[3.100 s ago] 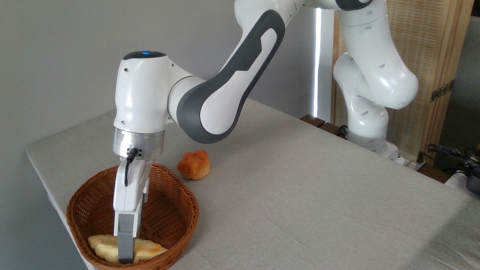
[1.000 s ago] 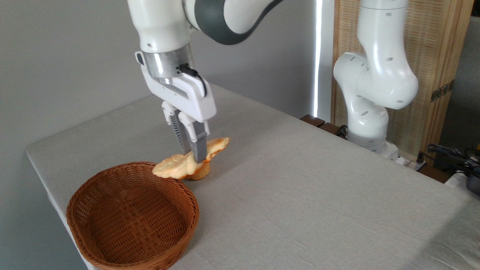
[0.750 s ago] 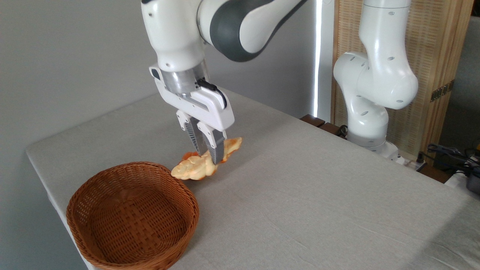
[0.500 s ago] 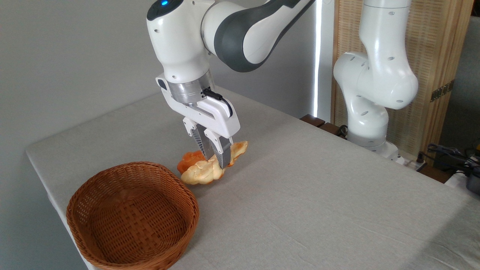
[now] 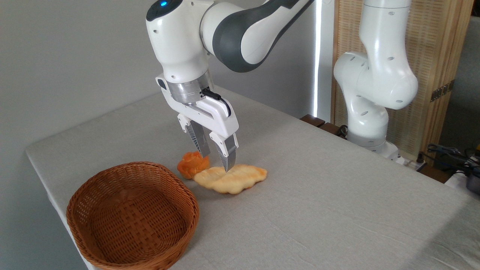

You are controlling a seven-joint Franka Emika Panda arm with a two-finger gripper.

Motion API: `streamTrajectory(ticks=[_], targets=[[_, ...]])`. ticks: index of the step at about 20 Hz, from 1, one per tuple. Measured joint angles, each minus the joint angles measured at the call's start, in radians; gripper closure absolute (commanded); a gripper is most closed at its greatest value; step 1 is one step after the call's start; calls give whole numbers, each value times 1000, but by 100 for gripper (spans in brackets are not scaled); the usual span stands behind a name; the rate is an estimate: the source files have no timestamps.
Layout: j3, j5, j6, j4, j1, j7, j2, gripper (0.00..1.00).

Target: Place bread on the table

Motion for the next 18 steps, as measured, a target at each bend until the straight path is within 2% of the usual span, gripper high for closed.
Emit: streamTrajectory(ticks=[5, 12, 15, 18], targets=[[0, 0, 29, 14, -1, 0, -2, 0], [-1, 2, 30, 172, -2, 0, -32, 0], [1, 48, 30, 204, -2, 0, -34, 0], [9, 63, 29, 237, 0, 0, -34, 0]])
